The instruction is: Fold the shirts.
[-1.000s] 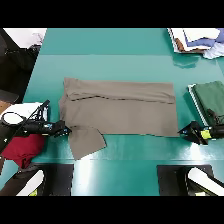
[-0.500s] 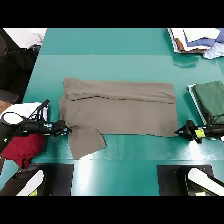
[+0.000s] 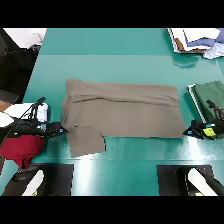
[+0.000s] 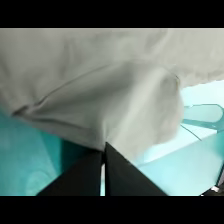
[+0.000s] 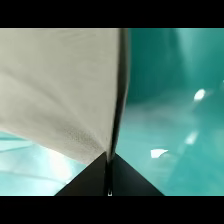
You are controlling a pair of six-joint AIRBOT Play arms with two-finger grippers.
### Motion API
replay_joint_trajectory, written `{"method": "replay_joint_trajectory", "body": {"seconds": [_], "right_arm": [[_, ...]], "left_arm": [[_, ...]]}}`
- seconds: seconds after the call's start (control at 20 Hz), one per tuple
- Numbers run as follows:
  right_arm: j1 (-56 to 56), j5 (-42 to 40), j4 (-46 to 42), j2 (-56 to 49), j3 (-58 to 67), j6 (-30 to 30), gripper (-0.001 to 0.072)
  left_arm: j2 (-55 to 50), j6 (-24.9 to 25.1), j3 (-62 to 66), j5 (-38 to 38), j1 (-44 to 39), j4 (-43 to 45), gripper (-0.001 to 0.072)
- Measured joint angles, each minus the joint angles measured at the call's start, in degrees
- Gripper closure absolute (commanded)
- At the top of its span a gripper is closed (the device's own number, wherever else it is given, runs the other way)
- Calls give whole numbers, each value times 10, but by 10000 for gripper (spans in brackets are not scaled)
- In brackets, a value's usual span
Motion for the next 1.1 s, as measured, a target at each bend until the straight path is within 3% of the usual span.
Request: {"method": "replay_joint_trajectory", "body": {"seconds": [0.25,0.45,1.1], "right_arm": [[2,58,-46,112,13,26,696],[2,50,-40,123,40,37,697],[98,-62,-13,-193,260,51,695]], "left_arm": [[102,-55,21,-85,0,-4,680],[96,-54,76,-47,0,-14,679],[-260,82,251,143,-1,-79,677]]}}
